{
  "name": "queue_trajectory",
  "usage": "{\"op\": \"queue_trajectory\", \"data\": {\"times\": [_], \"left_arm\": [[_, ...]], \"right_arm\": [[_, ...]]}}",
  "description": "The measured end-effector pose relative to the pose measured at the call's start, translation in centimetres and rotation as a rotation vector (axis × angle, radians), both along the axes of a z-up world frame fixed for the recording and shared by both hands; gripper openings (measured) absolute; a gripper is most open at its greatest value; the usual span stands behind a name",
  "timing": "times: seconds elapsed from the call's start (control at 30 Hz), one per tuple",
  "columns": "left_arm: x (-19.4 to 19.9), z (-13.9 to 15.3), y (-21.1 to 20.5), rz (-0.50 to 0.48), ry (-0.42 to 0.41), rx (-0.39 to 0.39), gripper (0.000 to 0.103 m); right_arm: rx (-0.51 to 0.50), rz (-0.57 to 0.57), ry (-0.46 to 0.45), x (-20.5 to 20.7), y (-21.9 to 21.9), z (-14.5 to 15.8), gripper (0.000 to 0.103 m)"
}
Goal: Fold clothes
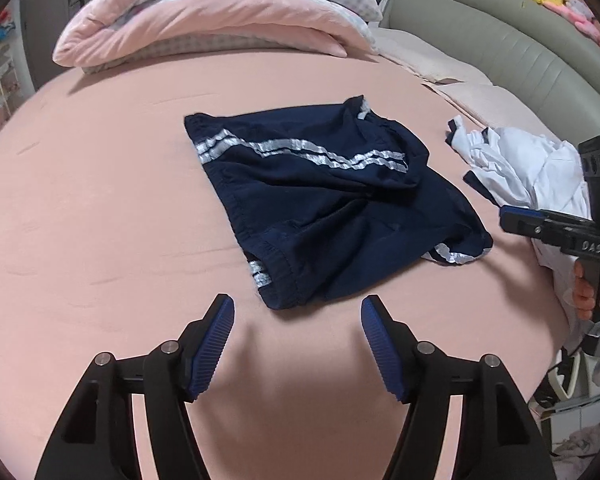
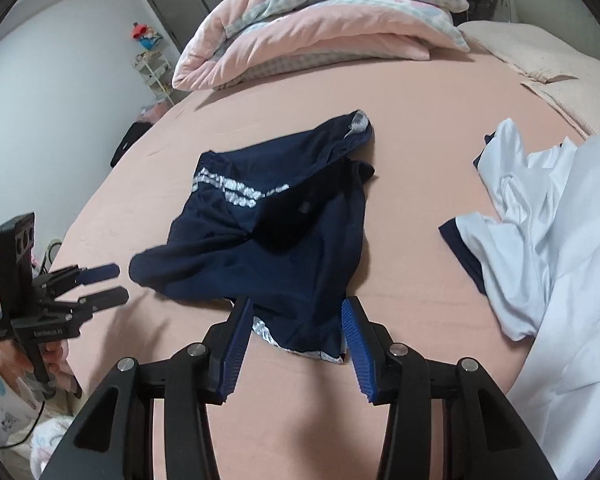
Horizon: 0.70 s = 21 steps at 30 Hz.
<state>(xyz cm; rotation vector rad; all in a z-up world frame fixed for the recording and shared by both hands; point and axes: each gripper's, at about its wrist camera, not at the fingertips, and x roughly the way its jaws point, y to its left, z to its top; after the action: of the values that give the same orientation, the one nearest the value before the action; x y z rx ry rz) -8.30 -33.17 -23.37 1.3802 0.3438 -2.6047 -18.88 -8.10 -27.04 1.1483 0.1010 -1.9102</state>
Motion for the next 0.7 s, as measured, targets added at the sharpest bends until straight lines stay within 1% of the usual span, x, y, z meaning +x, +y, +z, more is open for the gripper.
{"op": "queue_trajectory", "data": {"times": [0.07,0.13,0.23,0.43,0.63,0.7], "left_arm": [[-0.1,-0.5,-0.2,-0.004,-0.009,0.011,0.064],[-0.4,-1.1,0.0,-0.015,-0.02,0.004,0.064],[-0.7,-1.6,0.3,-0.048,-0.008,0.019,0.064],[-1.6,-2.4,0.1,-0.063,0.003,0.039,0.064],[-2.5,-3.1,-0.2,-0.077,0.013,0.058,0.064],[-2.7,-3.4,-0.3,-0.082,0.016,0.064,0.064]], "right_arm": [[0.017,0.016,-0.005,0.1,-0.3,-0.6,0.046],[0.027,0.024,-0.01,0.2,-0.5,-1.1,0.046],[0.036,0.03,0.0,0.5,-0.8,-1.6,0.046],[0.069,0.057,0.006,0.6,-2.0,-2.6,0.046],[0.085,0.041,-0.02,-0.1,-2.7,-3.7,0.046],[0.081,0.047,-0.025,-0.4,-2.9,-4.0,0.049]]}}
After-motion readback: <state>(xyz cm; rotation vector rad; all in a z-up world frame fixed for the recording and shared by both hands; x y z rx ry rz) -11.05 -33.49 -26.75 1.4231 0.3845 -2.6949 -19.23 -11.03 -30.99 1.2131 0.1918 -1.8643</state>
